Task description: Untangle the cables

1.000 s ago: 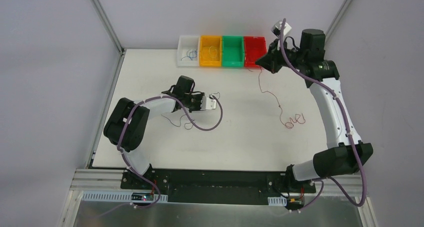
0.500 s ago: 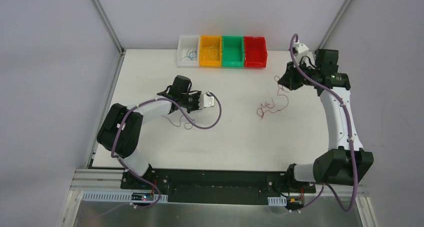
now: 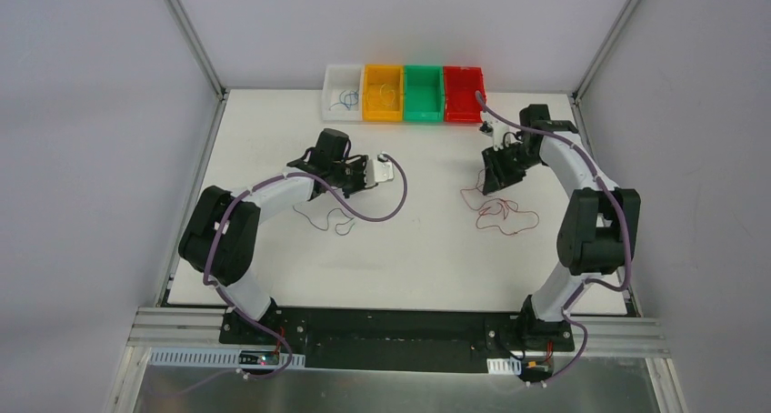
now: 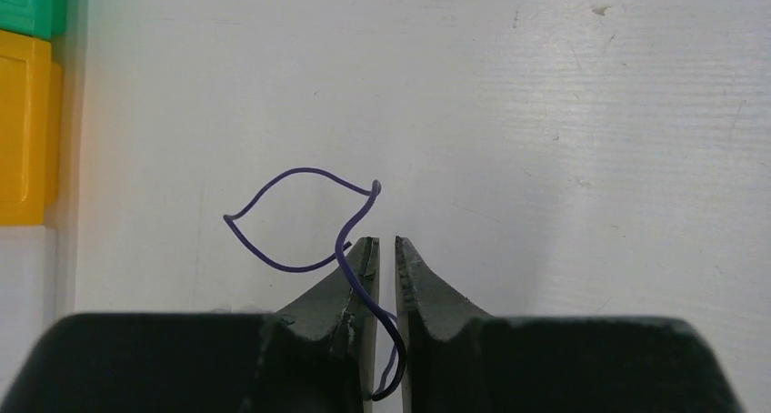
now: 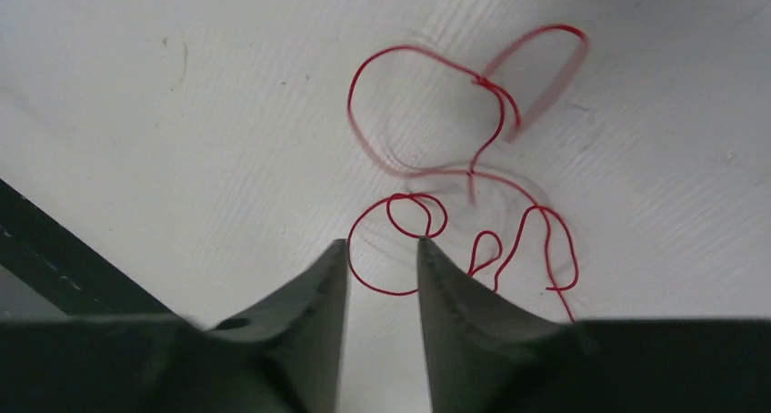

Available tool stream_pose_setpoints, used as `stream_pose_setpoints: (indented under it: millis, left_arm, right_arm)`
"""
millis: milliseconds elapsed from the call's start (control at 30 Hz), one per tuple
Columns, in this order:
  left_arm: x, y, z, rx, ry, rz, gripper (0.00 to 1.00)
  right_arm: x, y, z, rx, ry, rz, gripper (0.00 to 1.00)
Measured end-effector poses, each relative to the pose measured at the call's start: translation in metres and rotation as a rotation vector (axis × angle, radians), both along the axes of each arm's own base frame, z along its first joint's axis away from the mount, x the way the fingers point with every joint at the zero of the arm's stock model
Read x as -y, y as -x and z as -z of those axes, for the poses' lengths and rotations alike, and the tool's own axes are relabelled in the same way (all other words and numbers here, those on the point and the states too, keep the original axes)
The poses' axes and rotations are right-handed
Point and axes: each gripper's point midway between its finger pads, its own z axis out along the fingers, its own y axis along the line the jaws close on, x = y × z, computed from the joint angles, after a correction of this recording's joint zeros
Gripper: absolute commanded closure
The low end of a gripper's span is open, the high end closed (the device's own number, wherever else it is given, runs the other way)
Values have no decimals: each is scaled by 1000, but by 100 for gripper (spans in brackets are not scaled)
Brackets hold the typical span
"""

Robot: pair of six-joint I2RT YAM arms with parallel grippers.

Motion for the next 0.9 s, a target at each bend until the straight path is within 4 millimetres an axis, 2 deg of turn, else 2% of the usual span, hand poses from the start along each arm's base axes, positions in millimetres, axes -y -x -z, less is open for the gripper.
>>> stream_pose_setpoints:
  millis: [67, 233, 267, 367, 467, 567, 633, 800, 900]
  left_arm:
    - [-1, 1, 1, -8, -3, -6, 86]
    - [-3, 3, 4, -26, -12, -18, 86]
    - [-4, 3, 4, -28, -14, -19, 86]
    - [-5, 4, 6, -36, -20, -22, 85]
    - [-6, 5, 7, -41, -25, -24, 84]
    - [-7, 6, 8, -44, -28, -27, 83]
    - [-7, 6, 8, -49, -29, -28, 83]
    - [-8, 8, 10, -57, -35, -30, 83]
    - [-9, 7, 9, -52, -37, -35, 83]
  right_arm:
    - [4, 8, 6, -36, 27, -20, 34]
    - [13, 22, 7, -57, 65, -87, 5]
    - [13, 23, 6, -53, 68, -103, 2]
    - [17, 34, 7, -27, 83, -186, 1]
    - [22, 54, 11, 21, 103, -306, 1]
    - [26, 77, 24, 71, 125, -402, 1]
    - [27, 82, 33, 73, 140, -440, 1]
    - [25, 63, 53, 112, 182, -504, 1]
    - [28, 49, 68, 174, 251, -530, 4]
